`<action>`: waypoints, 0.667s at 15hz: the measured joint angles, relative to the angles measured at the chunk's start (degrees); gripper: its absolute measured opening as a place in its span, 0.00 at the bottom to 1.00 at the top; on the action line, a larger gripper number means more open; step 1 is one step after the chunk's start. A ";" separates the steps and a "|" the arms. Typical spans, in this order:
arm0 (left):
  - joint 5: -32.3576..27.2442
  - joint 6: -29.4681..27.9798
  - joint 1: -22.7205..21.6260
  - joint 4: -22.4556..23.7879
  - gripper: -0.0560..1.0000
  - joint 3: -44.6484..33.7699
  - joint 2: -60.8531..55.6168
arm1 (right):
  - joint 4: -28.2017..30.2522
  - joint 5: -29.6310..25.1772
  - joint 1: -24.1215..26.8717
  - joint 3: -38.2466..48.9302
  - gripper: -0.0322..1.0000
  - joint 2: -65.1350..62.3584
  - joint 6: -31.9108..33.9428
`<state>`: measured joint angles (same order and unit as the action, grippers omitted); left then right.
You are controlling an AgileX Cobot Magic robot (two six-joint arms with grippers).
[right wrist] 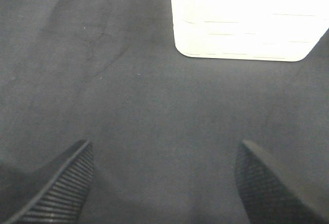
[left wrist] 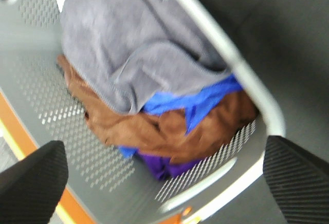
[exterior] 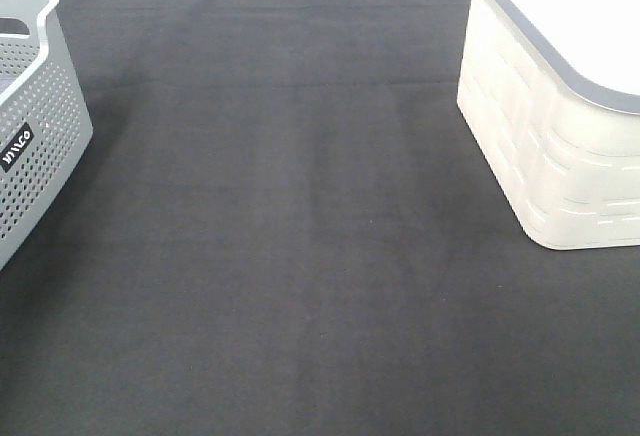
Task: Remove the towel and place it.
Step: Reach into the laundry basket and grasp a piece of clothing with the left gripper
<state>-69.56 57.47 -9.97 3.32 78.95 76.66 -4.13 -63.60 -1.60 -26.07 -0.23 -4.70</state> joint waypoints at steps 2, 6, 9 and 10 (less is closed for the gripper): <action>2.06 2.35 -4.53 0.23 0.97 0.00 1.49 | 0.00 0.00 0.00 0.00 0.75 0.00 0.00; 11.17 5.73 -6.47 0.80 0.97 0.23 10.83 | 0.00 0.00 0.00 0.00 0.75 0.00 0.00; 15.24 4.41 -6.47 0.80 0.95 0.23 17.30 | 0.00 0.00 0.00 0.00 0.75 0.00 0.00; 15.81 4.47 -6.47 0.80 0.94 0.23 19.37 | 0.00 0.00 0.00 0.00 0.75 0.00 0.00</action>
<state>-53.74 61.94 -16.44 4.13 79.18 96.03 -4.13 -63.60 -1.60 -26.07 -0.23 -4.70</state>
